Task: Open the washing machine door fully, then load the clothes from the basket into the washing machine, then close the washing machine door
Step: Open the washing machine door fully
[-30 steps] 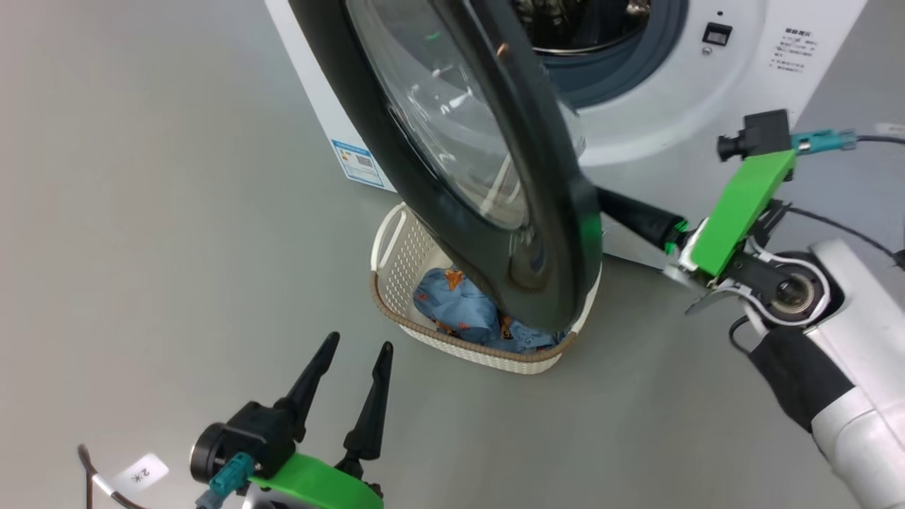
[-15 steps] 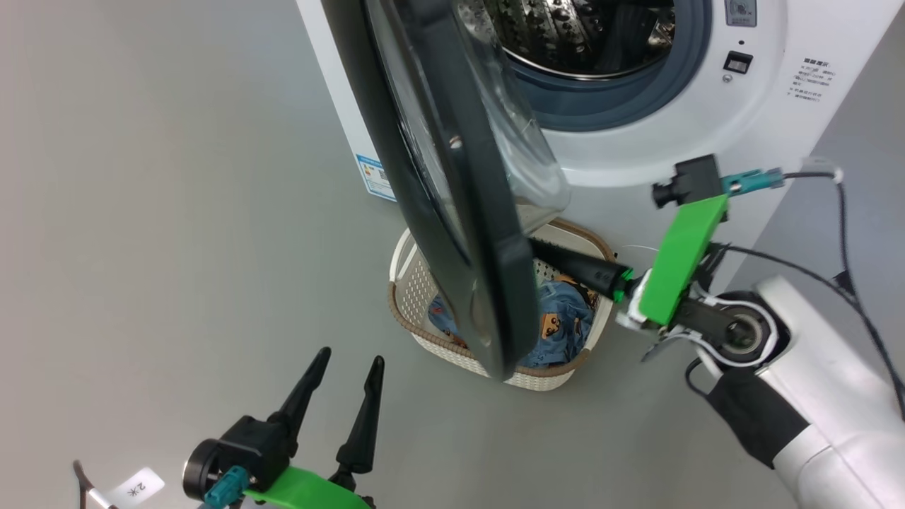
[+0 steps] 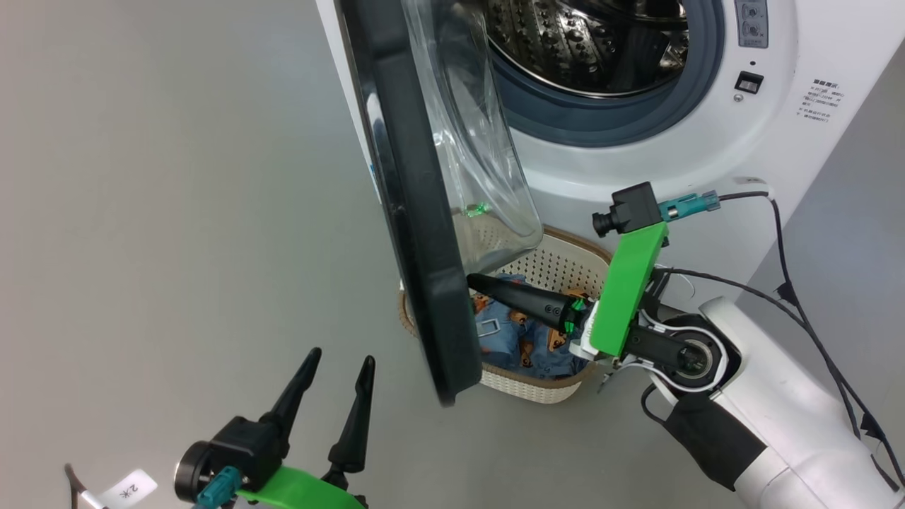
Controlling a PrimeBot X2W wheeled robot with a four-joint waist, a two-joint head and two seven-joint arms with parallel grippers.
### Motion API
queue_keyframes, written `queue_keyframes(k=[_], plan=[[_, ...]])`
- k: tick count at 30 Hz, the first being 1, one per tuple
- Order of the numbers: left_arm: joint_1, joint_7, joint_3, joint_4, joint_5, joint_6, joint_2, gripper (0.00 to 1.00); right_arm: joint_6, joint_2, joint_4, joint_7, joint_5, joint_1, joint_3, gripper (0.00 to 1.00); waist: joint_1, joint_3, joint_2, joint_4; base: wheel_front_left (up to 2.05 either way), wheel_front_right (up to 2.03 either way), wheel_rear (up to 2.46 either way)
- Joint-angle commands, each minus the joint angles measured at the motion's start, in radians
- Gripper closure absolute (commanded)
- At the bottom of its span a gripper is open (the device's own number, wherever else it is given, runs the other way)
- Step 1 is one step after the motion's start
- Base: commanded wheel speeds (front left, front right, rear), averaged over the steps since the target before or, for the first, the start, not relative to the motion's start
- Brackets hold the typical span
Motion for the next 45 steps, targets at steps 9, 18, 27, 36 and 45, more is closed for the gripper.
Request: queue_keyframes(k=[9, 18, 27, 36, 45], plan=[[0.019, -0.006, 0.065, -0.012, 0.014, -0.010, 0.011, 0.00, 0.008, 0.018, -0.019, -0.059, -0.039, 0.033, 0.034, 0.73, 0.0000, -0.029, 0.0000, -0.033, 0.00, 0.00, 0.00], [0.027, -0.006, 0.092, 0.000, 0.025, -0.022, 0.011, 0.00, 0.008, -0.045, -0.013, -0.146, -0.062, 0.074, 0.050, 0.00, 0.0000, -0.047, 0.0000, -0.097, 0.00, 0.00, 0.00], [0.041, -0.006, 0.129, 0.003, 0.048, -0.027, 0.011, 0.00, 0.008, -0.147, -0.015, -0.272, -0.109, 0.148, 0.105, 0.00, 0.0000, -0.067, 0.0000, -0.173, 0.00, 0.00, 0.00], [0.075, -0.006, 0.140, -0.009, 0.047, -0.028, 0.021, 0.00, 0.008, -0.275, -0.011, -0.467, -0.149, 0.258, 0.137, 0.00, 0.0000, -0.089, 0.0000, -0.226, 0.00, 0.00, 0.00], [0.100, -0.006, 0.157, -0.023, 0.041, -0.028, 0.032, 0.00, 0.008, -0.388, 0.042, -0.722, -0.213, 0.352, 0.177, 0.00, 0.0000, -0.094, 0.0000, -0.270, 0.00, 0.00, 0.00]])
